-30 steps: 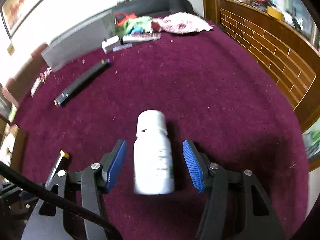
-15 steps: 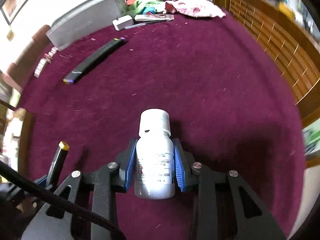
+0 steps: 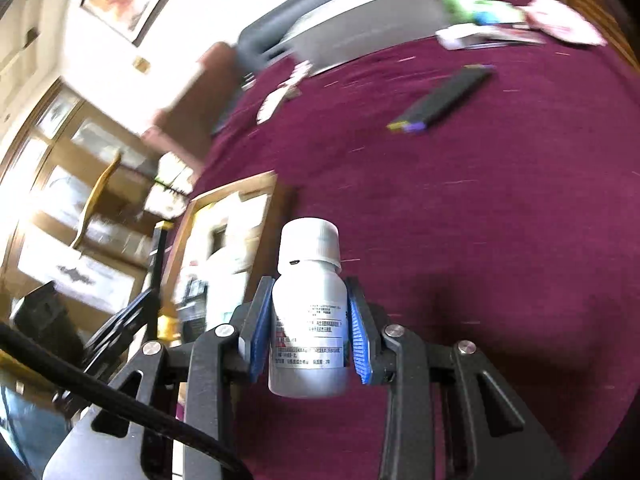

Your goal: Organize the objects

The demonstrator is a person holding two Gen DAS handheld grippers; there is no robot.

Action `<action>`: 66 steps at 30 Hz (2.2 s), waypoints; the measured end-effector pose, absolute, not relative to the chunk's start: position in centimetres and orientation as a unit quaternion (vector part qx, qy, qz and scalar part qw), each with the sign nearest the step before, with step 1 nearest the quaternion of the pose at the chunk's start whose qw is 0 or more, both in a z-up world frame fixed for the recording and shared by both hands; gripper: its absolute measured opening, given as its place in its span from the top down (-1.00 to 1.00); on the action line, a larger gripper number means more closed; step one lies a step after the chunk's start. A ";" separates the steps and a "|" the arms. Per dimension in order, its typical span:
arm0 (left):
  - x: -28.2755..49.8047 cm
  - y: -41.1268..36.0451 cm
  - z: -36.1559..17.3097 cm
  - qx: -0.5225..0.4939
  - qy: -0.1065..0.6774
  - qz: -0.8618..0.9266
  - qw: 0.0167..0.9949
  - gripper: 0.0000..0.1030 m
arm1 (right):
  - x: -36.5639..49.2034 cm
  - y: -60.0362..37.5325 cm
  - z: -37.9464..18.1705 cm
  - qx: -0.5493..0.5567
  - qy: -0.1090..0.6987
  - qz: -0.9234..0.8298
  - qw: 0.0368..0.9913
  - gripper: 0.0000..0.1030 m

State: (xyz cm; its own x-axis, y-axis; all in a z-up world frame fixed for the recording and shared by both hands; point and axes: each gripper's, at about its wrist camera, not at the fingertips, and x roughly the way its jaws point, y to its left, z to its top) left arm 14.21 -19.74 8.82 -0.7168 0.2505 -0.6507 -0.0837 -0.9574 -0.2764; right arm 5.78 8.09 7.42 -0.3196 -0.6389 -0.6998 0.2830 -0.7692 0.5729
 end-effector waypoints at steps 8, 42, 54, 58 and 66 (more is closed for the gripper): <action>15.3 -24.5 5.5 -0.388 -0.112 0.914 0.035 0.77 | 4.3 -4.6 5.6 0.538 -0.159 -0.753 0.343 0.37; 18.1 -23.3 8.3 -0.299 -0.049 0.953 -0.028 -0.41 | 6.4 -5.0 8.5 0.404 -0.145 -0.863 0.267 -0.14; 21.0 -21.1 12.2 -0.234 0.003 0.960 -0.153 -0.73 | 11.4 -3.0 7.8 0.360 -0.095 -0.900 0.227 -0.18; 21.2 -21.8 12.5 -0.251 -0.027 0.952 -0.172 -0.76 | 12.6 -2.5 7.6 0.352 -0.083 -0.905 0.223 -0.18; 21.5 -22.3 12.7 -0.273 -0.051 0.945 -0.170 -0.86 | 14.9 -3.6 7.9 0.331 -0.044 -0.913 0.234 -0.20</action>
State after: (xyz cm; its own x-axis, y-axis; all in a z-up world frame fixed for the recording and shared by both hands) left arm 21.51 -22.28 12.72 -0.7930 -0.2931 -0.5341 0.3491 -0.9371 -0.0041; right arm 14.92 -3.56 7.90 -0.6718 -0.4560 -0.5838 0.3981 -0.8868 0.2347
